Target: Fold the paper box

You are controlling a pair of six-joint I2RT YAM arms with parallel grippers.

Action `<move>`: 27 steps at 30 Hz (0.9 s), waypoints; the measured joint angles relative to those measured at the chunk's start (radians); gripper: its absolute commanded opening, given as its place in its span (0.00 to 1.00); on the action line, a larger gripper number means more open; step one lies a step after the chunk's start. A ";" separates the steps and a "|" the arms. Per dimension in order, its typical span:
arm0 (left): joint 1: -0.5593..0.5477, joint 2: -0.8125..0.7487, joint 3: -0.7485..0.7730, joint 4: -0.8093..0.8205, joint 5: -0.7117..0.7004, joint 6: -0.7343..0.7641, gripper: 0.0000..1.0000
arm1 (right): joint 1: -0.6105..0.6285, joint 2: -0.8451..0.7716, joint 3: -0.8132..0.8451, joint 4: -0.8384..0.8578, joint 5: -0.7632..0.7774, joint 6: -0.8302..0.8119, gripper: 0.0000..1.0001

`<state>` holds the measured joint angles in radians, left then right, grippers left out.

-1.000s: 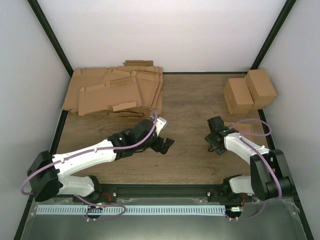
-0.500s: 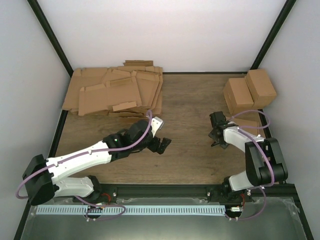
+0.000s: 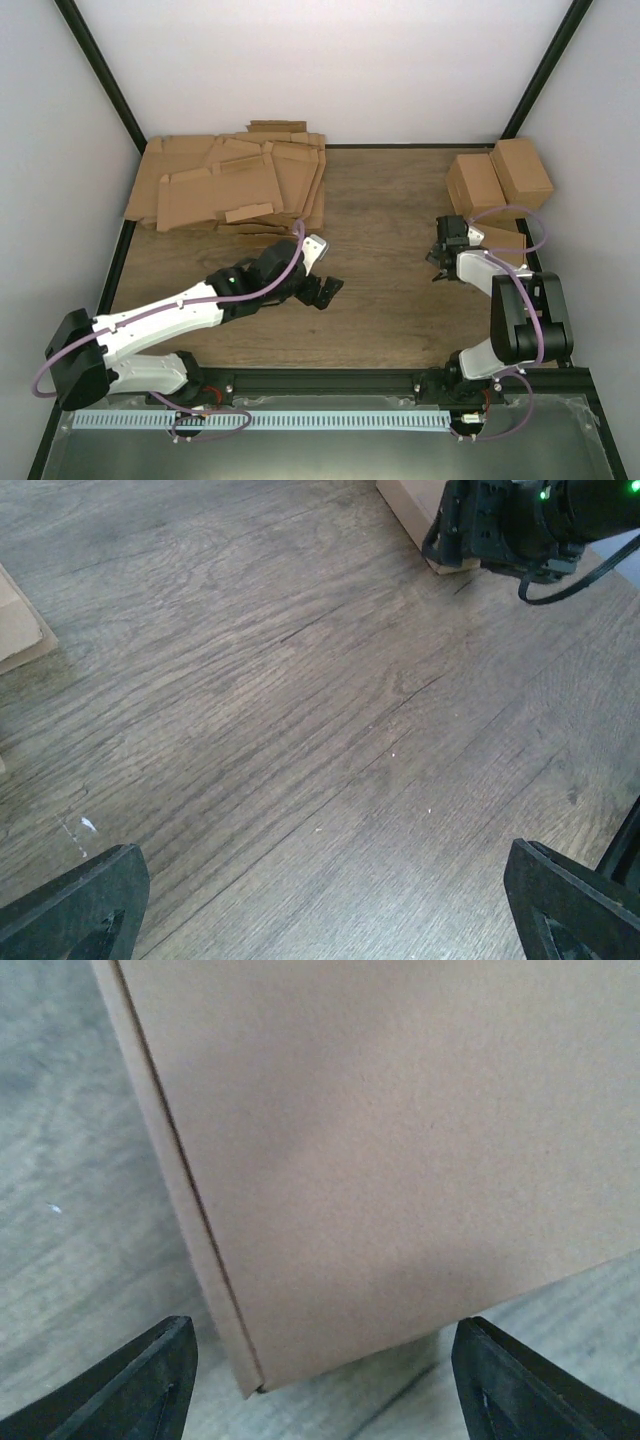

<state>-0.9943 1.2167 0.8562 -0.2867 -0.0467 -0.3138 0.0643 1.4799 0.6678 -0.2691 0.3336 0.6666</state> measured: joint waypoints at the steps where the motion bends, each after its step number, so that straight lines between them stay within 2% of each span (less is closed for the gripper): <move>1: 0.000 0.003 0.001 0.000 0.002 0.000 1.00 | -0.002 0.000 0.000 0.015 -0.003 -0.018 0.75; 5: 0.000 0.020 0.011 -0.008 0.011 -0.001 1.00 | -0.009 0.003 0.021 0.050 -0.003 -0.069 0.76; 12: 0.000 0.028 0.026 -0.014 0.024 -0.005 1.00 | -0.018 -0.038 0.030 0.075 -0.078 -0.079 0.86; 22: 0.000 0.039 0.026 -0.014 0.032 -0.008 1.00 | -0.015 -0.283 -0.056 -0.084 -0.137 0.143 0.78; 23: 0.000 0.041 0.027 -0.014 0.033 -0.008 1.00 | -0.015 -0.298 -0.062 -0.106 -0.138 0.167 0.75; 25: 0.000 0.041 0.027 -0.014 0.037 -0.008 1.00 | -0.014 -0.315 -0.063 -0.166 -0.130 0.233 0.61; 27: 0.000 0.041 0.027 -0.014 0.041 -0.008 1.00 | -0.013 -0.320 -0.063 -0.221 -0.106 0.297 0.37</move>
<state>-0.9943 1.2579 0.8837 -0.3008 -0.0055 -0.3222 0.0513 1.1595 0.6044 -0.4904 0.2272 0.9634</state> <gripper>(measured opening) 0.999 0.639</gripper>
